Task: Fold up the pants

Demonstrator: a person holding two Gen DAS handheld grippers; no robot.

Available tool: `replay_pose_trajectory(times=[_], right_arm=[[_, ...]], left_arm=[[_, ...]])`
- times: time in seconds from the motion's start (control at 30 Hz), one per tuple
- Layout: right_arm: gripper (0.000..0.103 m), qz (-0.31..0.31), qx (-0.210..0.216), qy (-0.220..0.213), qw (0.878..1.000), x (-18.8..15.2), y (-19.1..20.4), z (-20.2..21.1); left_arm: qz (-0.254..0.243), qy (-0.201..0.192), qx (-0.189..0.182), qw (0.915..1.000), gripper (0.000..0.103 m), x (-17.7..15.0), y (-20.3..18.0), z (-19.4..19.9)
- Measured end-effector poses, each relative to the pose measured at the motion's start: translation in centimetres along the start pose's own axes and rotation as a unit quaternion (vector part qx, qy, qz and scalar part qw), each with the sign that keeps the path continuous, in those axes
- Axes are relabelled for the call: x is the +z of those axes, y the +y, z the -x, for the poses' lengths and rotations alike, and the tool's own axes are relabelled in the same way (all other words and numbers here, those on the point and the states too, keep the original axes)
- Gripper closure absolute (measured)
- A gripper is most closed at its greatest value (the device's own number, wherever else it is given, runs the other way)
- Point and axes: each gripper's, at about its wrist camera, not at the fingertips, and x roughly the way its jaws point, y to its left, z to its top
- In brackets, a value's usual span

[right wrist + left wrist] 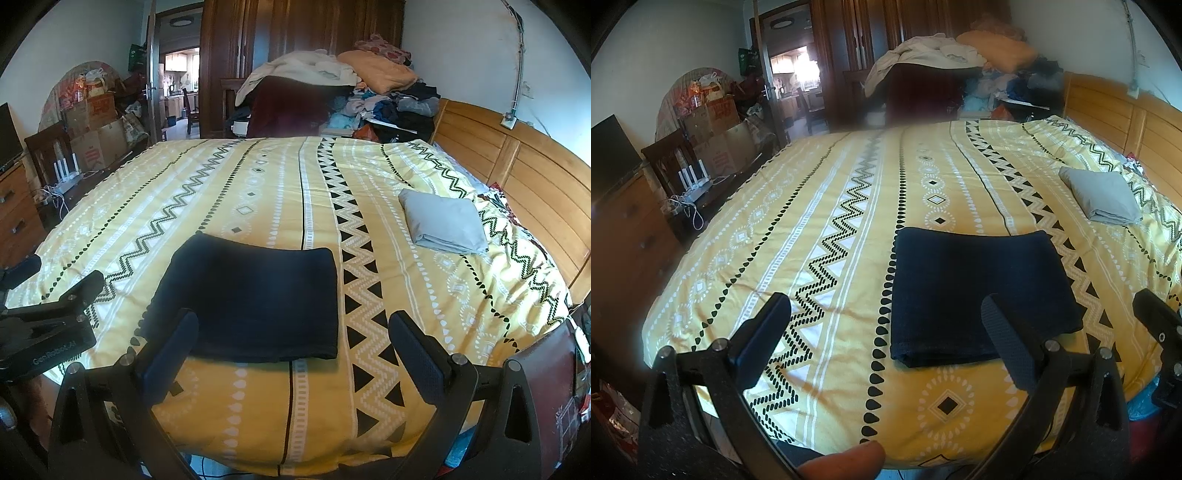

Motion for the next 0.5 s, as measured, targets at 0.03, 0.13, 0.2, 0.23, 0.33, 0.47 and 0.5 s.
replay_pose_trajectory(times=[0.03,0.13,0.2,0.23,0.33,0.47,0.5], right_arm=[[0.000,0.000,0.002,0.000,1.000,-0.02,-0.07,0.02],[0.000,0.001,0.005,-0.001,1.000,-0.02,-0.05,0.02],[0.000,0.001,0.006,-0.001,1.000,-0.05,-0.06,0.02],[0.000,0.001,0.006,0.000,1.000,-0.05,-0.03,-0.04],[0.000,-0.001,0.009,0.001,1.000,-0.04,-0.13,-0.05],[0.000,-0.002,0.013,-0.001,1.000,-0.14,-0.28,0.03],[0.000,-0.002,0.013,-0.001,1.000,-0.14,-0.26,0.02]], left_arm=[[0.000,0.001,0.000,1.0000,0.000,-0.02,-0.03,-0.05],[0.000,0.002,0.000,1.0000,0.000,-0.08,-0.11,-0.08],[0.000,0.002,0.000,1.0000,0.000,-0.12,-0.17,-0.10],[0.001,0.002,0.000,1.0000,0.000,-0.12,-0.18,-0.10],[0.002,0.004,-0.002,1.0000,0.000,-0.19,-0.21,-0.16],[0.009,0.013,-0.010,0.9998,0.000,-0.28,-0.21,-0.51],[0.011,0.014,-0.012,0.9998,0.000,-0.28,-0.16,-0.57]])
